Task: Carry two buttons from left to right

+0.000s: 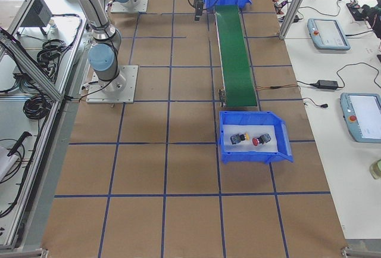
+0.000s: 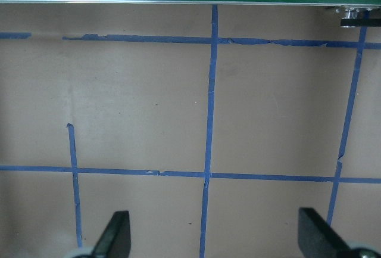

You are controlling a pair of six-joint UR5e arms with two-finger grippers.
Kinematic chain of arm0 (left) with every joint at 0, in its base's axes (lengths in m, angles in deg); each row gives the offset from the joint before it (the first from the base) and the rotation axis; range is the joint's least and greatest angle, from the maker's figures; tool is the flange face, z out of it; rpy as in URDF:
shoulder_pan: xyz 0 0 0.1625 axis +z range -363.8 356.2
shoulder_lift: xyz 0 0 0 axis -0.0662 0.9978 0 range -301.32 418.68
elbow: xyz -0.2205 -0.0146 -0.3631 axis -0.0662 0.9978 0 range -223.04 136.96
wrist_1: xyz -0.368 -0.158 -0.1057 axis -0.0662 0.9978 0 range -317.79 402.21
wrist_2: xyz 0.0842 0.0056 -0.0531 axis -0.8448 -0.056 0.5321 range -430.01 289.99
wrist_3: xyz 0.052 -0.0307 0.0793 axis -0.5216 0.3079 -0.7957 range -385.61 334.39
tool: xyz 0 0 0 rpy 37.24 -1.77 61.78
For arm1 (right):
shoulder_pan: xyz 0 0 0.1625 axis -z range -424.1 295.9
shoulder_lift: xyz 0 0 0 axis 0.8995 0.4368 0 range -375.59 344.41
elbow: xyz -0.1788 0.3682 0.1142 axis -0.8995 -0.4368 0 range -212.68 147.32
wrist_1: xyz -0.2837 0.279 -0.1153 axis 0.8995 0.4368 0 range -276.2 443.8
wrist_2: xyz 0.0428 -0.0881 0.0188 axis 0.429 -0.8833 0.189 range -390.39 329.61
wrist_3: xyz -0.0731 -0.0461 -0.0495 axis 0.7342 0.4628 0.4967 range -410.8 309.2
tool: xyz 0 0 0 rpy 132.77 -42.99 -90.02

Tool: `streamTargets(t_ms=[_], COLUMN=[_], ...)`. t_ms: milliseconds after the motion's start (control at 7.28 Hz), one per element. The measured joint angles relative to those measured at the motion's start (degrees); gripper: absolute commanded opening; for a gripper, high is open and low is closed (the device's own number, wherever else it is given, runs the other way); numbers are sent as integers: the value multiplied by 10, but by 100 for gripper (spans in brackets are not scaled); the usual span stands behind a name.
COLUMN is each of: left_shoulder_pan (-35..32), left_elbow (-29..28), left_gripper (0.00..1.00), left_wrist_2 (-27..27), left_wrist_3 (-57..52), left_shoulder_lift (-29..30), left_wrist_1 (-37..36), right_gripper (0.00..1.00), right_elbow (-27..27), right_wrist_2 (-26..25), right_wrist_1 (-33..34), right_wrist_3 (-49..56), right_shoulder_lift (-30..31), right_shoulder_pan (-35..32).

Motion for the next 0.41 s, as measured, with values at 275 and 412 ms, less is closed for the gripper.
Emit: streamTargets(t_ms=[275, 412], left_shoulder_pan=[1, 1], left_elbow=[1, 1], left_gripper=[100, 100], left_wrist_2=[0, -1], left_wrist_3=[-1, -1], left_shoulder_lift=[1, 1], left_wrist_1=[0, -1], right_gripper=[100, 100], right_elbow=[2, 3], right_wrist_2=[0, 0], right_wrist_1=[1, 1], right_wrist_3=[0, 0], right_shoulder_lift=[0, 0], right_shoulder_pan=[0, 0])
